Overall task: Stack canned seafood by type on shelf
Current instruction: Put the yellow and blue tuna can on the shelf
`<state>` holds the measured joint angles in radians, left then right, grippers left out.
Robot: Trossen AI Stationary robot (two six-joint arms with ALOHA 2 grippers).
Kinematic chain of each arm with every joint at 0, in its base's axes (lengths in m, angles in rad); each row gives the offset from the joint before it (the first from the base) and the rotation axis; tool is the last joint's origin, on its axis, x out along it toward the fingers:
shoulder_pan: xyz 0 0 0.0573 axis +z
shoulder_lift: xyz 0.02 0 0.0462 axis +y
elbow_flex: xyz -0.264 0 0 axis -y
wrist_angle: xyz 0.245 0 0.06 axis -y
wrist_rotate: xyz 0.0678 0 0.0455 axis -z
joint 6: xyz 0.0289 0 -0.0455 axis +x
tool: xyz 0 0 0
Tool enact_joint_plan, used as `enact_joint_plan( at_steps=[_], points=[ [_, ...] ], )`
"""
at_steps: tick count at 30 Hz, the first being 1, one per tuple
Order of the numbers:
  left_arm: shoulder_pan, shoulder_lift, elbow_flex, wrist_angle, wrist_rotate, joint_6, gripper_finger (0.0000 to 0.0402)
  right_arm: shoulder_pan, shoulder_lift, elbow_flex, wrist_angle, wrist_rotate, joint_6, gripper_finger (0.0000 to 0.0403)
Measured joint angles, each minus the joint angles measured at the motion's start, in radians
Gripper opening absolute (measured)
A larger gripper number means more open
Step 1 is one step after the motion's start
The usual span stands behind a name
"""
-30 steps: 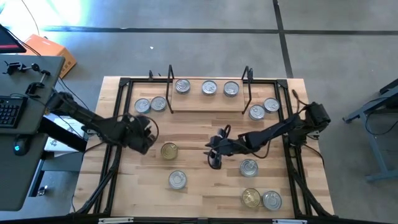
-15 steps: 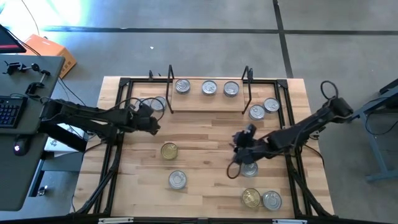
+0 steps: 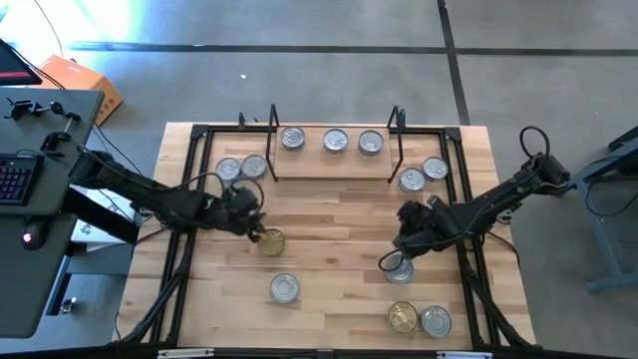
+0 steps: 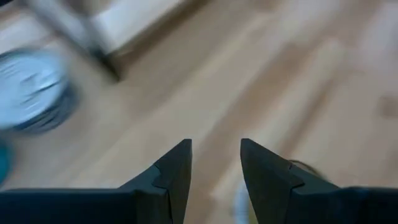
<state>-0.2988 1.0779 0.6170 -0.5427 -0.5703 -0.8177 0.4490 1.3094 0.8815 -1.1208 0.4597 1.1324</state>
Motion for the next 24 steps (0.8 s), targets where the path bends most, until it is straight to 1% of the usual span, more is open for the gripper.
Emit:
enact_joint_plan(
  at_steps=[4, 5, 7, 8, 10, 12, 16, 19, 22, 24],
  points=[
    [-0.087, 0.000, 0.000, 0.112, -0.022, 0.084, 0.0128, 0.028, 0.000, 0.000, 0.011, -0.170, -0.054, 0.0165],
    [-0.105, 0.000, 0.000, 0.131, -0.039, 0.099, 0.0128, 0.032, 0.000, 0.000, 0.011, -0.226, -0.070, 0.0165],
    [-0.135, 0.000, 0.000, 0.168, -0.063, 0.131, 0.0128, 0.047, -0.001, 0.000, 0.006, -0.370, -0.115, 0.0165],
    [-0.146, 0.000, 0.000, 0.179, -0.069, 0.146, 0.0128, 0.063, -0.002, 0.000, 0.004, -0.441, -0.110, 0.0165],
    [-0.162, 0.000, 0.000, 0.194, -0.075, 0.167, 0.0128, 0.104, -0.002, 0.000, 0.009, -0.558, -0.049, 0.0165],
    [-0.171, 0.000, 0.000, 0.206, -0.088, 0.182, 0.0128, 0.143, -0.002, 0.000, 0.027, -0.620, 0.042, 0.0165],
    [-0.176, 0.004, 0.000, 0.204, -0.127, 0.183, 0.0128, 0.221, -0.002, 0.000, 0.122, -0.679, 0.190, 0.0165],
    [-0.176, 0.004, 0.000, 0.205, -0.138, 0.183, 0.0128, 0.273, -0.002, 0.000, 0.219, -0.669, 0.251, 0.0165],
    [-0.176, 0.004, 0.000, 0.205, -0.138, 0.186, 0.0128, 0.304, -0.002, 0.000, 0.285, -0.581, 0.249, 0.0165],
    [-0.176, 0.004, 0.000, 0.204, -0.139, 0.186, 0.0128, 0.314, -0.002, 0.000, 0.291, -0.484, 0.217, 0.0165]
  ],
)
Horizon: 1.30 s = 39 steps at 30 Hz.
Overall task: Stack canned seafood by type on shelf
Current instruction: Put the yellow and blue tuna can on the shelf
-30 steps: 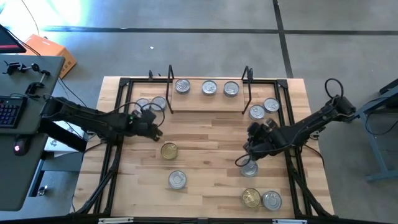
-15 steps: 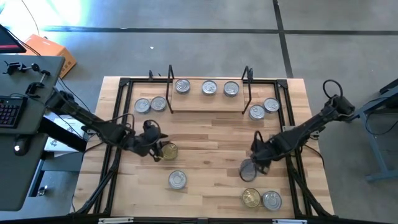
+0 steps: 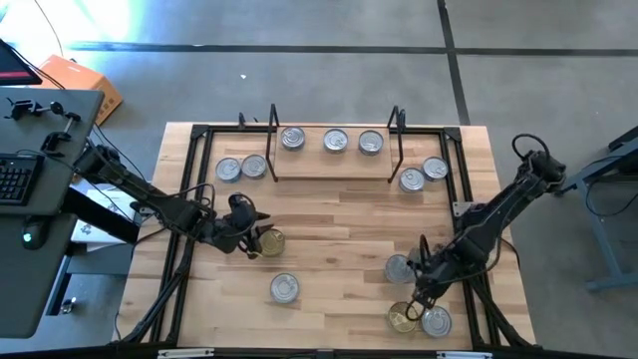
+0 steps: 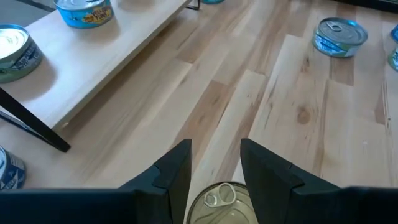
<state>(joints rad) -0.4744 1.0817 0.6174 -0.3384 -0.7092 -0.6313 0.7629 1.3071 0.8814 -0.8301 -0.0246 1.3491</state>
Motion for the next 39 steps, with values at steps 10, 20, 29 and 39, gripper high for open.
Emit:
enact_joint_plan(
  at_steps=[10, 20, 29, 39],
  points=[
    [0.000, 0.000, 0.000, 0.000, -0.037, 0.000, 0.0128, -0.153, 0.000, 0.000, -0.443, 0.652, 0.162, 0.0165],
    [0.000, 0.000, 0.000, 0.000, -0.036, -0.003, 0.0128, -0.477, 0.000, -0.190, -0.411, 0.573, 0.012, 0.0165],
    [0.001, 0.000, 0.000, 0.000, -0.035, -0.005, 0.0128, -0.622, 0.000, -0.291, -0.234, 0.518, -0.156, 0.0165],
    [0.001, 0.000, 0.000, 0.000, -0.034, -0.022, 0.0128, -0.709, -0.005, -0.287, -0.277, 0.438, -0.239, 0.0165]
  ],
)
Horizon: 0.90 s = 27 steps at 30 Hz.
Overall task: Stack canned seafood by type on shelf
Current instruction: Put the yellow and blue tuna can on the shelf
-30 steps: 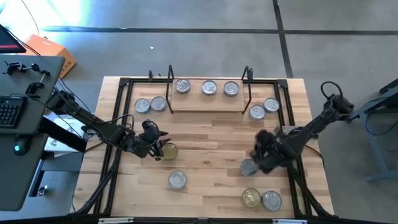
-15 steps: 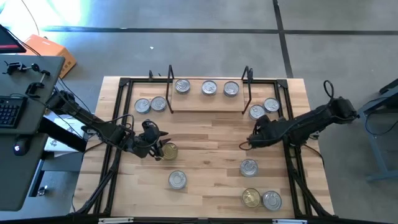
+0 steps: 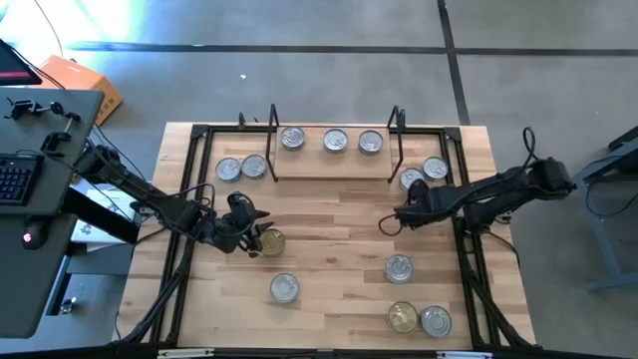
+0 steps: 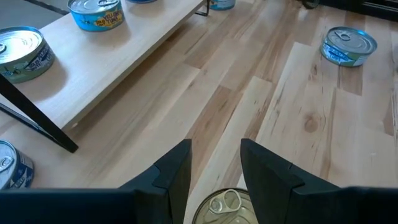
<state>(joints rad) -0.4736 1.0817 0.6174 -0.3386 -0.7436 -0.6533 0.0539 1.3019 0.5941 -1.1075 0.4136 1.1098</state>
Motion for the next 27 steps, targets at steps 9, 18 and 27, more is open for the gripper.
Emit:
enact_joint_plan(
  at_steps=[9, 18, 27],
  points=[
    [0.000, 0.000, 0.000, 0.000, 0.000, 0.000, 0.0128, -0.147, -0.008, 0.000, 0.080, 0.107, -0.065, 0.0165],
    [0.000, 0.000, 0.000, 0.000, 0.000, 0.000, 0.0128, -0.284, -0.008, 0.001, 0.231, 0.136, -0.310, 0.0165],
    [0.000, 0.000, 0.000, 0.000, 0.000, 0.000, 0.0128, -0.350, -0.008, 0.001, 0.241, 0.077, -0.396, 0.0165]
  ],
)
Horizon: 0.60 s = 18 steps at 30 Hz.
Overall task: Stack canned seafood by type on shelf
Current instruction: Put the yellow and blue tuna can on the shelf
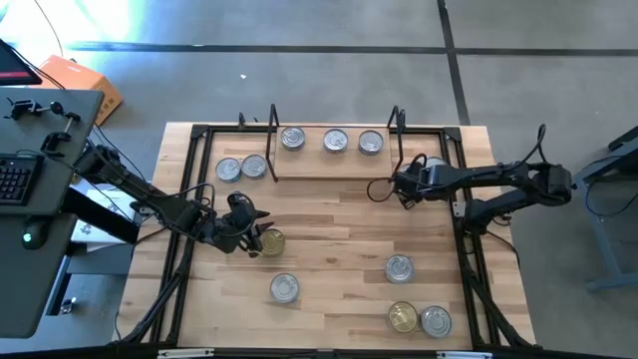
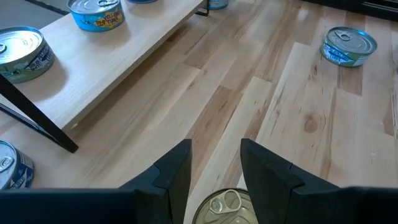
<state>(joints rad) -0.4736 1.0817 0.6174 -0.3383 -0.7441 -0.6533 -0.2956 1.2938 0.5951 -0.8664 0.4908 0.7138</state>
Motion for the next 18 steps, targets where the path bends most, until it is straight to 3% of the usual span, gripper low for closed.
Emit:
enact_joint_plan(
  at_steps=[10, 18],
  points=[
    [0.000, 0.000, 0.000, 0.001, 0.000, -0.016, 0.0128, 0.015, -0.057, 0.000, 0.013, -0.047, -0.017, 0.0158],
    [0.000, 0.000, 0.000, 0.001, -0.001, -0.016, 0.0128, -0.003, -0.121, 0.000, 0.121, -0.045, -0.080, 0.0075]
  ],
)
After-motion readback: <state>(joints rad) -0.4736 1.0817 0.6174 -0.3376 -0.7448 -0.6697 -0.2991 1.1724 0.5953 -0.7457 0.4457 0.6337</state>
